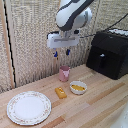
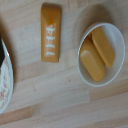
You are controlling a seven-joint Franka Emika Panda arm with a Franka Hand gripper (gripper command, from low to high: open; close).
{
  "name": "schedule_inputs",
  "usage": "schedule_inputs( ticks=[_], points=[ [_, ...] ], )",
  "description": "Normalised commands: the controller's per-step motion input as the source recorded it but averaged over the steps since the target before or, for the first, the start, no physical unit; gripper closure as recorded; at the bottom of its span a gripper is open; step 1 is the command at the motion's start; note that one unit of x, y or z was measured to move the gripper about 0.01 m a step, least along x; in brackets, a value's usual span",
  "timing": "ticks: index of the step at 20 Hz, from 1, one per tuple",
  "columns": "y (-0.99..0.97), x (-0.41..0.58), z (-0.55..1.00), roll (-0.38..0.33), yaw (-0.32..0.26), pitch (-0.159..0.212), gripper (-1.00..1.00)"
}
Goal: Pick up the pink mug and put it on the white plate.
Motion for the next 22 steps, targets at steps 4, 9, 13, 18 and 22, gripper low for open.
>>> schedule_inputs(
  ticks=[4,9,13,18,22],
  points=[
    [-0.63,0.345,-0.01,0.061,-0.036,0.133,-1.0],
    [-0.73,0.161,-0.14,0.1,0.0,0.151,-1.0],
    [-0.64,0.197,-0.25,0.095,0.014,0.103,-1.0],
    [-0.22,0.373,-0.24,0.011,0.045,0.013,-1.0],
    [-0.17,0.424,-0.25,0.0,0.055,0.0,-1.0]
  ],
)
